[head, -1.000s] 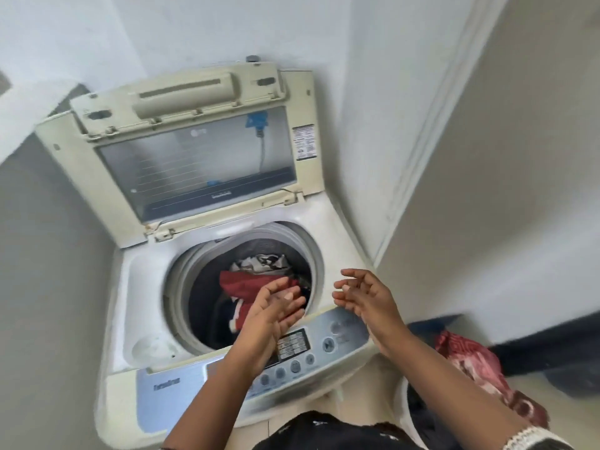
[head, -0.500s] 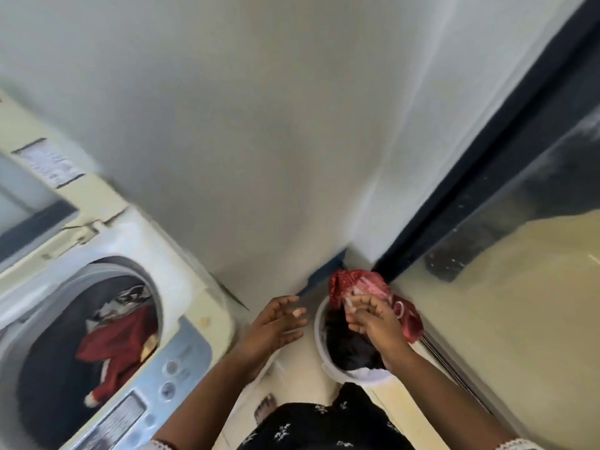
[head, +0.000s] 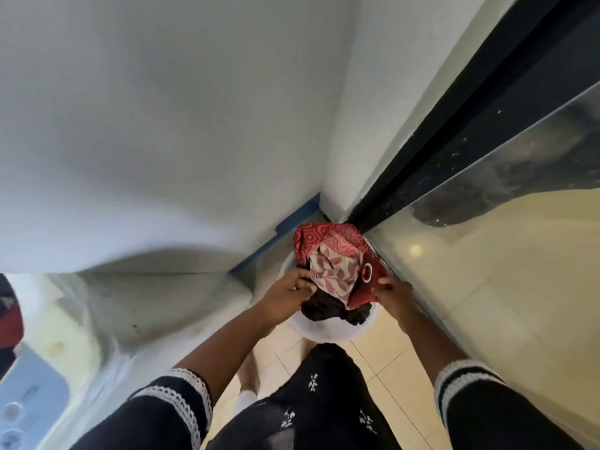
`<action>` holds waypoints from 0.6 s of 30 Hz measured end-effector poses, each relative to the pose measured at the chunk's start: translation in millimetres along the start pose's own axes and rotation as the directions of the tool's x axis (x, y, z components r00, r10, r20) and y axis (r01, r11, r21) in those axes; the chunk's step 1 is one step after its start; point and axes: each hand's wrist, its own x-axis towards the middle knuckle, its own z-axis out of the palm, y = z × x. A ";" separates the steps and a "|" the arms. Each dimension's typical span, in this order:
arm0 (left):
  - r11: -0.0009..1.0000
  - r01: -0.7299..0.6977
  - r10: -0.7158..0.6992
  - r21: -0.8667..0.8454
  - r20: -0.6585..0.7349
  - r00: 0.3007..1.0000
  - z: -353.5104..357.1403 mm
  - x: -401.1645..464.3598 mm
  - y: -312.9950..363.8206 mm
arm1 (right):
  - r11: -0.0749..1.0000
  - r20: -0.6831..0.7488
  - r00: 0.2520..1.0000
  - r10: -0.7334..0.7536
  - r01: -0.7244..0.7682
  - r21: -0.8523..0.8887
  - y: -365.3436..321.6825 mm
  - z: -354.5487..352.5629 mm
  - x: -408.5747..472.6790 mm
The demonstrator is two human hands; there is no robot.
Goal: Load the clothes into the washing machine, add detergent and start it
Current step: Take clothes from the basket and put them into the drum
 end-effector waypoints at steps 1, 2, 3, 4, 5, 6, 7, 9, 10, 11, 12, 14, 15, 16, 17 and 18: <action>1.000 -0.001 0.002 0.014 -0.017 1.000 2.6 7.7 -0.4 | 0.994 0.025 0.999 -0.040 0.042 -0.102 -0.5 0.7 12.1; 1.000 -0.008 0.008 0.028 -0.029 1.000 4.5 14.3 -0.5 | 0.970 0.080 0.993 -0.081 0.097 -0.222 -4.5 1.3 20.6; 0.999 -0.017 0.019 0.036 -0.037 0.999 5.4 19.8 -0.7 | 0.933 0.138 0.983 -0.122 0.161 -0.323 -6.5 2.4 31.0; 0.999 -0.024 0.026 0.038 -0.043 0.999 5.4 23.5 -1.3 | 0.905 0.182 0.976 -0.122 0.184 -0.384 -8.1 2.7 40.1; 0.999 -0.028 0.030 0.034 -0.051 0.998 4.9 24.8 -2.4 | 0.881 0.220 0.969 -0.111 0.198 -0.429 -7.4 3.3 49.8; 0.999 -0.022 0.024 0.030 -0.063 0.998 3.1 25.3 -5.5 | 0.859 0.257 0.963 -0.084 0.201 -0.471 -7.6 5.7 56.6; 0.999 -0.014 0.016 0.032 -0.076 0.997 0.7 24.1 -8.7 | 0.829 0.292 0.954 -0.071 0.219 -0.514 -5.8 8.3 63.8; 0.998 0.002 0.003 0.059 -0.093 0.996 -6.7 18.5 -17.8 | 0.804 0.338 0.941 -0.024 0.219 -0.553 -5.7 14.4 71.8; 0.997 0.009 -0.002 0.075 -0.099 0.995 -9.8 15.1 -23.0 | 0.806 0.344 0.939 0.005 0.199 -0.558 -6.1 18.3 72.9; 0.996 0.017 -0.008 0.090 -0.106 0.994 -13.6 9.9 -29.1 | 0.810 0.346 0.938 0.014 0.192 -0.554 -7.9 22.8 68.2; 0.994 0.025 -0.013 0.106 -0.115 0.993 -16.7 4.0 -34.4 | 0.823 0.334 0.943 0.009 0.183 -0.538 -10.7 27.4 59.0; 0.986 0.020 -0.001 0.166 -0.110 0.994 -24.1 -8.2 -43.8 | 0.857 0.294 0.955 -0.031 0.177 -0.485 -17.0 39.9 35.2; 0.980 0.014 0.004 0.201 -0.091 0.996 -27.2 -14.1 -48.7 | 0.867 0.308 0.950 -0.045 0.190 -0.461 -18.8 47.4 21.9; 0.974 0.004 0.011 0.226 -0.067 0.998 -30.9 -21.4 -52.9 | 0.866 0.350 0.934 -0.072 0.232 -0.442 -23.9 55.1 4.3; 0.971 -0.002 0.012 0.237 -0.042 0.999 -34.3 -28.8 -57.3 | 0.848 0.413 0.904 -0.109 0.302 -0.436 -29.6 63.5 -15.9; 0.971 -0.011 0.016 0.239 -0.020 1.000 -37.8 -37.1 -59.8 | 0.827 0.474 0.867 -0.157 0.378 -0.416 -36.7 70.2 -38.3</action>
